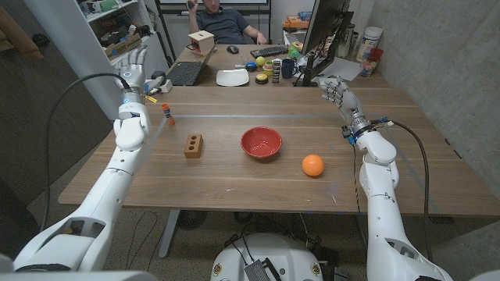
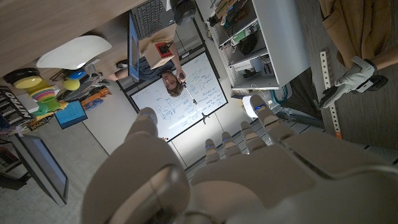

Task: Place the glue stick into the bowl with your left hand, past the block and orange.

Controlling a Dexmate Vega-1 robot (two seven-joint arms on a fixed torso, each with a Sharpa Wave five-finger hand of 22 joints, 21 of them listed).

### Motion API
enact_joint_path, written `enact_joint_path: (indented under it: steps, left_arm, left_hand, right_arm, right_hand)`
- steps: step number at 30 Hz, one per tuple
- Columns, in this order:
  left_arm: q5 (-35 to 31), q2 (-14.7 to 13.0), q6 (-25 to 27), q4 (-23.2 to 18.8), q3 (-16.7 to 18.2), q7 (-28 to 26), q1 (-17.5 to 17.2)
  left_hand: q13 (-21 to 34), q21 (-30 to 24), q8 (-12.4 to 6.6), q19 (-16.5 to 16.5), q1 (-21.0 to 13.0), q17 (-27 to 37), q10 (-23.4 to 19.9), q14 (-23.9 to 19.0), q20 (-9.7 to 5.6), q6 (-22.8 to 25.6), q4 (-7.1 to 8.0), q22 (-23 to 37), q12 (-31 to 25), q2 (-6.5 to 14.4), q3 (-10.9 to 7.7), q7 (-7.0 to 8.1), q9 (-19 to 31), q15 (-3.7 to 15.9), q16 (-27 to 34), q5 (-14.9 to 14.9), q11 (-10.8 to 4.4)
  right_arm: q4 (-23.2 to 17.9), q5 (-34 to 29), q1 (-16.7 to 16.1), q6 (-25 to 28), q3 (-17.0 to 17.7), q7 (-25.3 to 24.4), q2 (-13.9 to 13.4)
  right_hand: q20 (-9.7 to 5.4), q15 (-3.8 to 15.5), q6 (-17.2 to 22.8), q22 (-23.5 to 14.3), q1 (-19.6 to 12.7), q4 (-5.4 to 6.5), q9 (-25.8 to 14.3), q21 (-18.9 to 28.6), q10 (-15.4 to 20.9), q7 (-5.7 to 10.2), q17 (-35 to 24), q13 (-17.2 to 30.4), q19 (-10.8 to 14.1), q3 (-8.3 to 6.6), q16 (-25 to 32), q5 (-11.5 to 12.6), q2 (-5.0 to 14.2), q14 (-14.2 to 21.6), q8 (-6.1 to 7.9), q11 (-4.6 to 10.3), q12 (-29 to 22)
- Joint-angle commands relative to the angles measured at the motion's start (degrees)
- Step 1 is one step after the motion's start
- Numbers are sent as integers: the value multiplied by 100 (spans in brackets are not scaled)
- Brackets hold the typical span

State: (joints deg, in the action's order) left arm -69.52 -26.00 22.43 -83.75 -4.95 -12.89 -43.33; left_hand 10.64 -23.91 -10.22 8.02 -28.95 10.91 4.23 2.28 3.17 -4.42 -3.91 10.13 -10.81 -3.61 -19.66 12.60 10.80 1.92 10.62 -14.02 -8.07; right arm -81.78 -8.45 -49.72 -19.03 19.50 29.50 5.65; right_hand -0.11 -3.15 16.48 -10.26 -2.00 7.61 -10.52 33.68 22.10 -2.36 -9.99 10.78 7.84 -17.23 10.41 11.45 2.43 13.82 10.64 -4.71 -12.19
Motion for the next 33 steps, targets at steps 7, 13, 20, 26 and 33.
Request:
enact_joint_path:
  steps: [7,13,20,26,33]
  left_arm:
    - [134,31,383,875,-596,392,724]
    - [378,43,208,1116,-634,145,810]
    - [535,96,116,1466,-772,-95,911]
    - [698,89,155,1585,-890,484,1046]
    - [759,38,184,1521,-1002,879,1092]
  left_hand:
    - [19,-89,-95,529,-60,-15,-211,-277,-9,-46,-57,5,-99,-239,190,0,25,246,91,-149,-19]
    - [20,-92,-111,615,-67,-16,-271,-346,7,-24,-70,6,-115,-306,249,-2,26,222,100,-183,18]
    - [21,-207,-163,1184,-129,-16,-364,-470,-77,100,-109,1,-126,-416,393,-3,28,222,103,-306,39]
    - [21,-227,-161,1355,-172,-14,-329,-552,-59,114,-129,-4,-100,-443,442,1,27,203,112,-353,55]
    - [18,-277,-138,1794,-191,-13,-554,-939,-178,85,-136,-13,-158,-506,604,-1,25,200,186,-451,70]
  right_arm:
    - [-192,53,-89,-158,-97,45,-64]
    - [-236,83,-112,-190,-132,88,-83]
    - [-382,194,-191,-236,-167,206,-103]
    - [-600,139,-306,-344,-223,212,-131]
    - [-745,263,-399,-346,-230,258,-118]
  right_hand:
    - [-1,-13,79,-33,42,8,-22,-17,34,-1,-32,16,-1,31,16,33,-1,9,58,-12,-47]
    - [-7,-14,89,-33,40,7,-22,-25,27,6,-31,16,-2,37,15,34,-1,7,61,-23,-44]
    - [-9,-20,110,-33,39,6,-23,-35,32,1,-30,16,2,46,15,35,-2,5,67,-14,-46]
    - [-8,-17,128,-34,39,6,-23,-44,30,-3,-30,16,-2,53,14,36,-3,2,71,-22,-46]
    - [-9,-15,147,-34,42,7,-23,-57,37,-1,-30,16,-9,65,16,36,-7,2,76,-16,-49]
